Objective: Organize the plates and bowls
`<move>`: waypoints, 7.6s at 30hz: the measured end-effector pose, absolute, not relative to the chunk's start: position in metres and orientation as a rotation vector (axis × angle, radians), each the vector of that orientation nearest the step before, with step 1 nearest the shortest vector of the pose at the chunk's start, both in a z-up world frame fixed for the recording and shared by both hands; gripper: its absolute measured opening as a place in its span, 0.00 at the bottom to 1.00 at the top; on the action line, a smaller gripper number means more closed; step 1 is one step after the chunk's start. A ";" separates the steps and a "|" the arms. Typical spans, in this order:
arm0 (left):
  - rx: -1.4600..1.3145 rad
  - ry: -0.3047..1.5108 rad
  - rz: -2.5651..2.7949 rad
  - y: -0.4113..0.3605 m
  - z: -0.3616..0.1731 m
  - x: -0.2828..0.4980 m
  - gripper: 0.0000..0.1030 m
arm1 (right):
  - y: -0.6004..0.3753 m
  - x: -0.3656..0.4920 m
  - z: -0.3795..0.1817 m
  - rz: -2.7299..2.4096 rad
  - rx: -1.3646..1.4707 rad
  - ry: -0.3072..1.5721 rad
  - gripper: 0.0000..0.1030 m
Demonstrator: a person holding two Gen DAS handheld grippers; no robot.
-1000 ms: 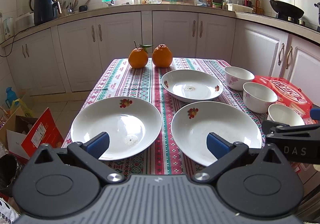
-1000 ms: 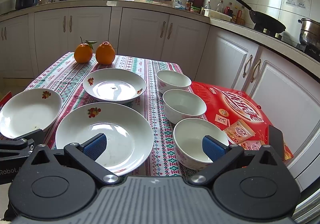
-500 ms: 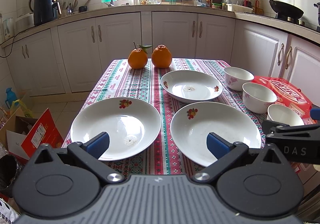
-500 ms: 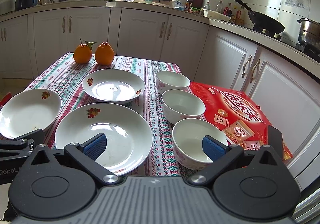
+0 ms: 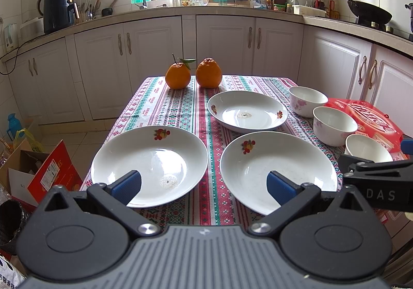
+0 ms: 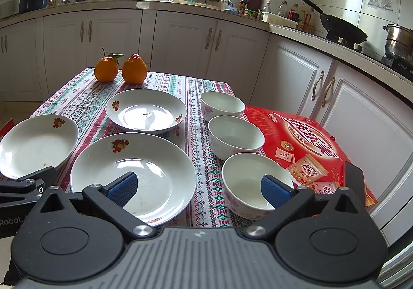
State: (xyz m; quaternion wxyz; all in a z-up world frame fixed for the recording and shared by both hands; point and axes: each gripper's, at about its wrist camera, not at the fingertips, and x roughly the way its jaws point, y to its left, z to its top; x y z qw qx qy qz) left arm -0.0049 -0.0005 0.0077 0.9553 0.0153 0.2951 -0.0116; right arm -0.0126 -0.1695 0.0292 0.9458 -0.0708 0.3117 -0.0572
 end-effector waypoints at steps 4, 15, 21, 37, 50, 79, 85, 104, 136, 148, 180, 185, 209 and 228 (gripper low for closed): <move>0.032 0.599 -0.024 -0.001 0.008 -0.005 1.00 | -0.170 -0.013 0.030 -0.117 -0.145 0.634 1.00; 0.032 0.598 -0.024 -0.001 0.007 -0.005 1.00 | -0.170 -0.013 0.030 -0.118 -0.145 0.633 1.00; 0.032 0.598 -0.024 -0.001 0.008 -0.005 1.00 | -0.170 -0.013 0.030 -0.118 -0.145 0.633 1.00; 0.032 0.597 -0.042 0.001 0.012 -0.001 0.99 | -0.168 -0.006 0.030 -0.110 -0.158 0.639 1.00; 0.084 0.532 -0.098 0.046 0.002 0.003 1.00 | -0.176 0.031 0.060 0.107 -0.109 0.475 1.00; 0.076 0.742 -0.206 0.116 -0.077 0.048 1.00 | -0.057 0.179 -0.004 0.756 -0.184 0.824 1.00; 0.079 0.724 -0.214 0.118 -0.077 0.048 1.00 | -0.037 0.208 -0.022 0.829 -0.228 0.899 1.00; 0.110 0.708 -0.311 0.126 -0.070 0.049 0.99 | -0.017 0.237 -0.047 0.940 -0.203 1.020 0.75; 0.149 0.718 -0.384 0.144 -0.066 0.126 0.98 | -0.009 0.303 -0.049 0.836 -0.180 0.982 0.75; 0.158 0.714 -0.389 0.144 -0.065 0.125 0.99 | -0.010 0.305 -0.050 0.836 -0.176 0.979 0.78; 0.150 0.636 -0.448 0.090 -0.037 0.038 0.99 | -0.131 0.129 0.005 0.588 -0.084 0.812 1.00; 0.174 0.637 -0.494 0.069 -0.041 0.029 0.99 | -0.163 0.107 -0.001 0.504 -0.079 0.807 1.00; 0.277 0.685 -0.705 0.003 -0.066 0.034 0.99 | -0.217 0.136 -0.023 0.476 -0.030 0.937 1.00; 0.277 0.694 -0.747 -0.006 -0.074 0.045 0.99 | -0.214 0.170 -0.044 0.540 -0.050 1.043 0.76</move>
